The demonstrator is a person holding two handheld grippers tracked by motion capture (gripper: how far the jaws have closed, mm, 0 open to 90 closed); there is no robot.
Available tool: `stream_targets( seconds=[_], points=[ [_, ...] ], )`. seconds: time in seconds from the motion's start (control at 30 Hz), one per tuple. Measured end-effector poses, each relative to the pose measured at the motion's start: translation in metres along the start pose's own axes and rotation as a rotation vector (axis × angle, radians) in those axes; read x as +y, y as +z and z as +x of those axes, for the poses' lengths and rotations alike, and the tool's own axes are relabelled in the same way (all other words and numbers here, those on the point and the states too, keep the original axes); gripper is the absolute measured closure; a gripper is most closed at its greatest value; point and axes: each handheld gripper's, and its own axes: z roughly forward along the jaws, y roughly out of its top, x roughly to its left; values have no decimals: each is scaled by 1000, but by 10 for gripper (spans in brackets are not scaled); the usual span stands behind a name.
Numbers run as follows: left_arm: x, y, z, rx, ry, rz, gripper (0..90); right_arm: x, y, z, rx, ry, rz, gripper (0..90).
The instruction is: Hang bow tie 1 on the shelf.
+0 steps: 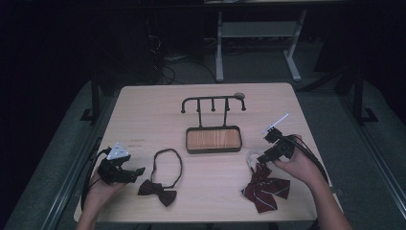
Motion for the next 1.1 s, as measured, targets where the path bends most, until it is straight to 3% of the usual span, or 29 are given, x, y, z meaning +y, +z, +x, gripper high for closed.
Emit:
stream_targets(
  seconds=[0.43, 1.1],
  points=[
    [2, 3, -1, -4, 8, 0, 217, 7, 12, -1, -54, 32, 55, 590],
    [2, 4, -2, -4, 15, 7, 217, 13, 24, 6, -149, 15, 118, 690]
  ],
)
